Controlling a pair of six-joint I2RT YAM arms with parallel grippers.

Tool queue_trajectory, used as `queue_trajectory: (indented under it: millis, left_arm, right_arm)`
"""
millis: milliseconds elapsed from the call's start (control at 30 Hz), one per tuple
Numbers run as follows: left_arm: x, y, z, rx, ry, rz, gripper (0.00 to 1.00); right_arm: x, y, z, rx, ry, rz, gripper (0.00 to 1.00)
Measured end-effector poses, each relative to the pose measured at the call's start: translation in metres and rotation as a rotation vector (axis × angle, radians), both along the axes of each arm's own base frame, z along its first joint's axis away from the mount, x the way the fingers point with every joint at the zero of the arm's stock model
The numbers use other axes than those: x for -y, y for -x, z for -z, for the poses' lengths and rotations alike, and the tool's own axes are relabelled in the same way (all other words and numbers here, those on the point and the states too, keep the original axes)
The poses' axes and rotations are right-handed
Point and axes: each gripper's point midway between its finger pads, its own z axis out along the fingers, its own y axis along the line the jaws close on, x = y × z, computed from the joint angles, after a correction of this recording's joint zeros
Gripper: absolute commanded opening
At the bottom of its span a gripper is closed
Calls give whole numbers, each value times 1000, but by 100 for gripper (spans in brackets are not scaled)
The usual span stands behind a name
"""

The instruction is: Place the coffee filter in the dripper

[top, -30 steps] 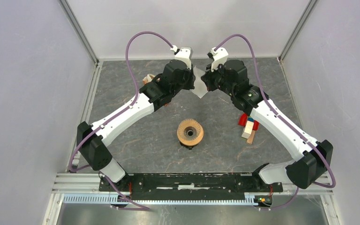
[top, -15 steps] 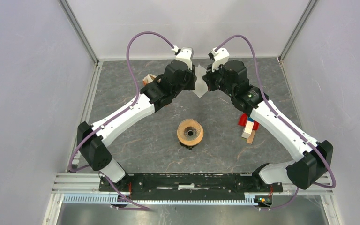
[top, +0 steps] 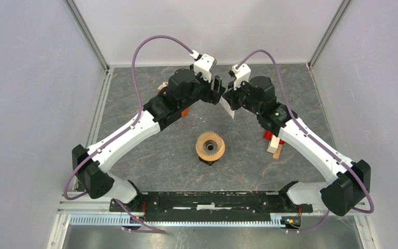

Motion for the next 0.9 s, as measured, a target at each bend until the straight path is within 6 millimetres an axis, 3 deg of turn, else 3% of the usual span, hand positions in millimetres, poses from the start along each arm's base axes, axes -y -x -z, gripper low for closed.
queue_trajectory:
  millis: [133, 900]
  left_arm:
    - [5, 3, -11, 53, -2, 51, 75]
    - [11, 9, 4, 33, -15, 106, 70]
  right_arm:
    - [-7, 5, 1, -3, -17, -51, 0]
    - [-1, 4, -11, 27, -47, -51, 0]
